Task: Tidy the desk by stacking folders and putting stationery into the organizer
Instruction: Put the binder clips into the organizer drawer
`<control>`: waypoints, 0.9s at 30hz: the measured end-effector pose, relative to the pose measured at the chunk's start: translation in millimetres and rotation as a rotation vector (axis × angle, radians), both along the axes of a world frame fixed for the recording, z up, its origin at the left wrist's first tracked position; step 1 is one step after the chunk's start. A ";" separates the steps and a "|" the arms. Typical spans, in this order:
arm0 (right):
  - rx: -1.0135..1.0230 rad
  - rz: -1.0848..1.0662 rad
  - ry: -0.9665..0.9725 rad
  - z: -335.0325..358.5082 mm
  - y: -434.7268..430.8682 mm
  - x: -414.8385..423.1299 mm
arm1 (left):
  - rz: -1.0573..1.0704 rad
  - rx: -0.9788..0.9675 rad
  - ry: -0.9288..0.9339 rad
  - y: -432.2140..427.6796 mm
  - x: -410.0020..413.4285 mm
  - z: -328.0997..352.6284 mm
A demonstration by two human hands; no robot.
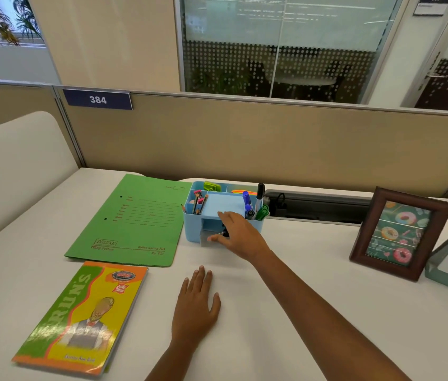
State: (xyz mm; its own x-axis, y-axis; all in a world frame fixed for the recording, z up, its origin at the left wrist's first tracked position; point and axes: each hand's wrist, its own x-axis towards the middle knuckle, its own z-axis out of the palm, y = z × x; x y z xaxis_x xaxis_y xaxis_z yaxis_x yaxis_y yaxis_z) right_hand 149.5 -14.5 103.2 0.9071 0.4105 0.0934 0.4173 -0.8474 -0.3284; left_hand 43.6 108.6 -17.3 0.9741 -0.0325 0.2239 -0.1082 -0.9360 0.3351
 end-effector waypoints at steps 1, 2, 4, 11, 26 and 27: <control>-0.016 0.007 0.006 -0.7 -0.9 0.3 | 0.000 0.000 -0.003 -0.2 0.0 0.0; -0.035 0.012 0.008 -1.3 -1.3 1.2 | -0.001 0.000 -0.006 -0.5 -0.1 0.4; -0.066 0.014 0.008 -1.2 -0.7 3.4 | -0.002 -0.005 -0.008 -0.6 -0.9 1.4; -0.059 -0.047 -0.046 -1.9 8.2 14.2 | -0.002 0.022 -0.026 -0.9 -0.5 2.4; -0.098 -0.133 -0.230 -10.9 18.5 25.4 | -0.013 0.007 0.020 -1.2 -2.4 9.0; -0.095 -0.137 -0.234 -10.9 18.9 25.5 | -0.011 0.006 0.021 -1.0 -2.7 8.5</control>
State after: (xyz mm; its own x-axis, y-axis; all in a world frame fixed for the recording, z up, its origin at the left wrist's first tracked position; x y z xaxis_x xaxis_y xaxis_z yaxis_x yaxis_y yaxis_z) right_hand 175.0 4.4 92.3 0.9131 0.3021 0.2737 0.3514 -0.9236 -0.1530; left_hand 41.0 107.6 -8.8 0.9780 -0.0449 0.2036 -0.1120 -0.9368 0.3316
